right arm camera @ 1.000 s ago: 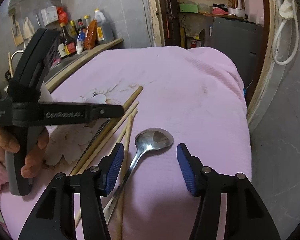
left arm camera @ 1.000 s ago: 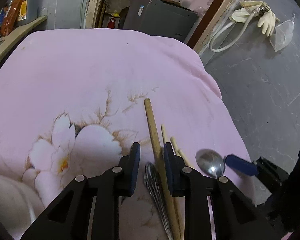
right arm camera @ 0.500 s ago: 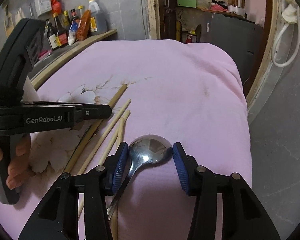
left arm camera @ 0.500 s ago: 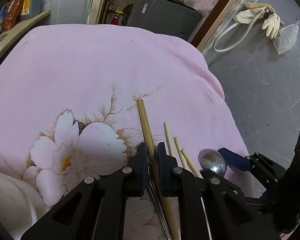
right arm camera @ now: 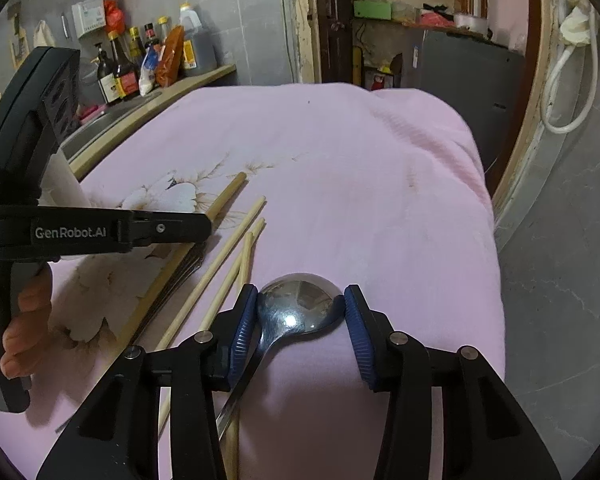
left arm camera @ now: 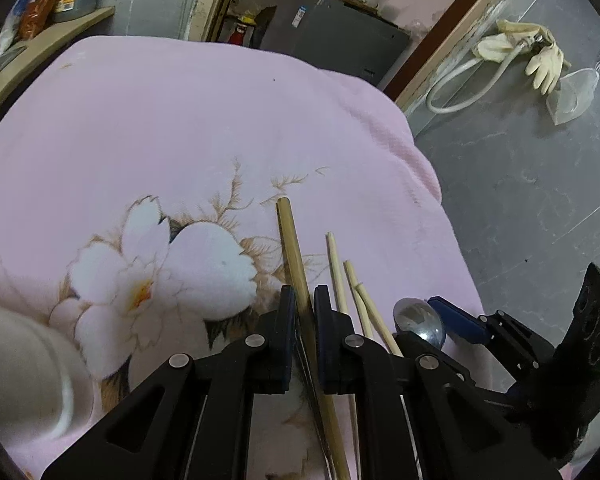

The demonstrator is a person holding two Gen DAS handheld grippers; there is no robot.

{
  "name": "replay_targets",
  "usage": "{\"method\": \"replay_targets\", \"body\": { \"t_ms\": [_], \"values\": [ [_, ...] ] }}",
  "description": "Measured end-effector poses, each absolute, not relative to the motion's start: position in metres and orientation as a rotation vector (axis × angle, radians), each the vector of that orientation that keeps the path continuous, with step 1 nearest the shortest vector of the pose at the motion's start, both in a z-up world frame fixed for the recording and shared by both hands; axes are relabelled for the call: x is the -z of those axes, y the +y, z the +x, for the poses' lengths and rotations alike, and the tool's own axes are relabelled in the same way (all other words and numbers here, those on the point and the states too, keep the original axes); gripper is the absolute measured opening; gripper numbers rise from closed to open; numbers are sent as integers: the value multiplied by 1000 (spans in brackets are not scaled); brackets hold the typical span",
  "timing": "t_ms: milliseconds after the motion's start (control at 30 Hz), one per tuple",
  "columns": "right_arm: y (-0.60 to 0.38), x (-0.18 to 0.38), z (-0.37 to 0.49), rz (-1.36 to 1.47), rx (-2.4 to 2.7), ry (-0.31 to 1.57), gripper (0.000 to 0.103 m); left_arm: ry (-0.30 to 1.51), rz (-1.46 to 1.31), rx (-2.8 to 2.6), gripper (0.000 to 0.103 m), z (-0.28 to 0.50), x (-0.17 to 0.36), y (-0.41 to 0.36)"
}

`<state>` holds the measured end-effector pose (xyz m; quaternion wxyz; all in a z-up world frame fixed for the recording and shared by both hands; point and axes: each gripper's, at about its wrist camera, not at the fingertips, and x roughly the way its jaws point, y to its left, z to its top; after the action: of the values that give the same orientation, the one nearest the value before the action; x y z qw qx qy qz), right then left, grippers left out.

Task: Organize utensils
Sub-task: 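Grasp a bamboo chopstick with the left tool while the right tool grasps the steel spoon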

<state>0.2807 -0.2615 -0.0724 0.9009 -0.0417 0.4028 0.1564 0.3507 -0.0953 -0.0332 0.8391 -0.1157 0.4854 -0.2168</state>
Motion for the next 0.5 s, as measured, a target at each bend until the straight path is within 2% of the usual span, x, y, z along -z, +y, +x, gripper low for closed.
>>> {"method": "replay_targets", "body": {
  "t_ms": [167, 500],
  "values": [
    [-259, 56, 249, -132, -282, 676, 42, 949, -258, 487, 4, 328, 18, -90],
    [-239, 34, 179, -295, -205, 311, 42, 650, -218, 535, 4, 265, -17, -83]
  ]
}}
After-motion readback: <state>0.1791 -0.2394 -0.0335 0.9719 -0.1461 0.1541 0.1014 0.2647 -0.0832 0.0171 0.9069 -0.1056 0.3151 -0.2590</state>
